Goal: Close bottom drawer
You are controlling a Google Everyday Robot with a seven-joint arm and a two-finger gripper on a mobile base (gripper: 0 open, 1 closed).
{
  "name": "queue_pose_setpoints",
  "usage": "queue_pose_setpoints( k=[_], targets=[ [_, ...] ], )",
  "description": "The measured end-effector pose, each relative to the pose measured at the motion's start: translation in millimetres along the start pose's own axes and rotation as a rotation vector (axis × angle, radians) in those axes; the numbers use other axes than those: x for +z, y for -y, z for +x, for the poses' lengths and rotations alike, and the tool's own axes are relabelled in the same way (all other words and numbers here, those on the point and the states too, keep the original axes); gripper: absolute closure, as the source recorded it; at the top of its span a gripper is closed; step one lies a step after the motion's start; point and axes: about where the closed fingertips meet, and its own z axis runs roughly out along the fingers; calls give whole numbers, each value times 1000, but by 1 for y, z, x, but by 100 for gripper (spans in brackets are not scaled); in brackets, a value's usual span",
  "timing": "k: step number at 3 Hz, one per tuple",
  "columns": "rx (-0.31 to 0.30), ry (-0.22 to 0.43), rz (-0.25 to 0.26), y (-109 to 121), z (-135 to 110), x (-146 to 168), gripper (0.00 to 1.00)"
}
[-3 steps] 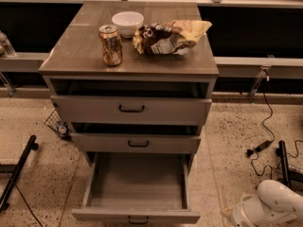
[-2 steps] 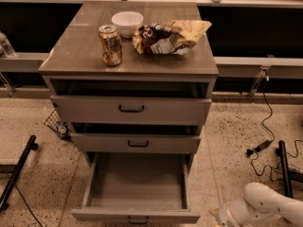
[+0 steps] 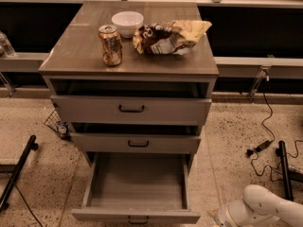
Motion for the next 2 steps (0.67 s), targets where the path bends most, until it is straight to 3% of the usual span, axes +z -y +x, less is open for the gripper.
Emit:
queue_pose_setpoints(
  k=[1, 2],
  targets=[
    [17, 71, -17, 20, -9, 33, 0],
    [17, 71, -17, 20, -9, 33, 0]
  ],
)
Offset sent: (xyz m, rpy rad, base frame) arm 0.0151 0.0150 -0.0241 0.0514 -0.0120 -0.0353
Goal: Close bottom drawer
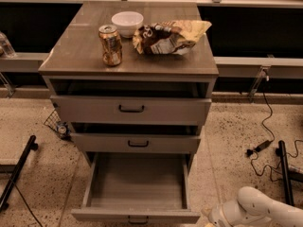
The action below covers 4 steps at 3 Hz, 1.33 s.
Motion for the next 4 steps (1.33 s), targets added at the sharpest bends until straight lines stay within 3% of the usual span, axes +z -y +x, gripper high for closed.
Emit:
queue_pose_setpoints(
  k=[4],
  targets=[
    [-3, -14, -23, -4, 3, 15, 95]
  ],
)
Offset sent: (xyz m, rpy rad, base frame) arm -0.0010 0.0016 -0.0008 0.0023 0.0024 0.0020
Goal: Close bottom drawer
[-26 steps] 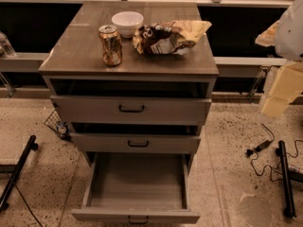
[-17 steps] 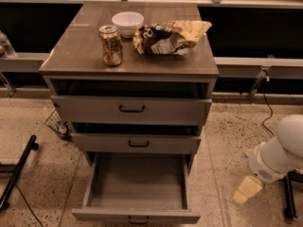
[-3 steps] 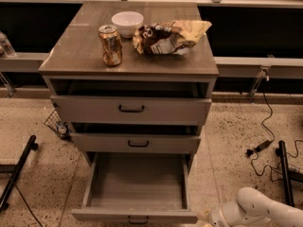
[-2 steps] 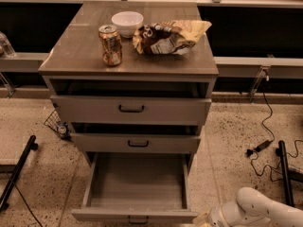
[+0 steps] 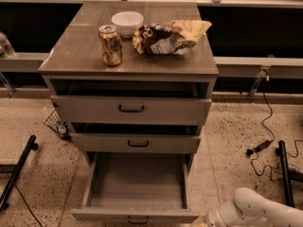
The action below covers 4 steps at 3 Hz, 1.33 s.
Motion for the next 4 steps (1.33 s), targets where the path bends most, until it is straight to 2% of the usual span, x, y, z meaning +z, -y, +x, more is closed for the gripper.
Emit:
queue_pose_setpoints(
  k=[1, 2, 3, 4],
  targets=[
    [-49, -31, -13, -5, -1, 24, 100],
    [-124, -64, -13, -11, -9, 54, 100],
    [-125, -64, -13, -11, -9, 55, 100],
    [-173, -20, -29, -7, -24, 83, 100]
  ],
)
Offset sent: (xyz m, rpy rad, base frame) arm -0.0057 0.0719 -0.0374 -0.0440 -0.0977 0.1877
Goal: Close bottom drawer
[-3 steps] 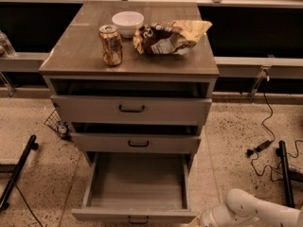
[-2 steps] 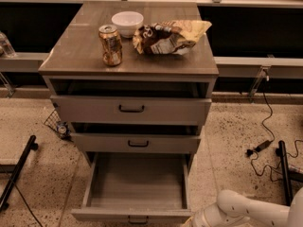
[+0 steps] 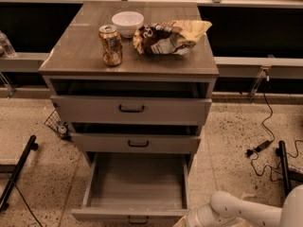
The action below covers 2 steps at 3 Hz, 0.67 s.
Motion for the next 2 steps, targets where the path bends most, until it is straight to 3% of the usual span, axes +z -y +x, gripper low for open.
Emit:
queue_pose_setpoints(
  k=[2],
  targets=[
    [-48, 11, -16, 9, -9, 31, 100]
  ],
)
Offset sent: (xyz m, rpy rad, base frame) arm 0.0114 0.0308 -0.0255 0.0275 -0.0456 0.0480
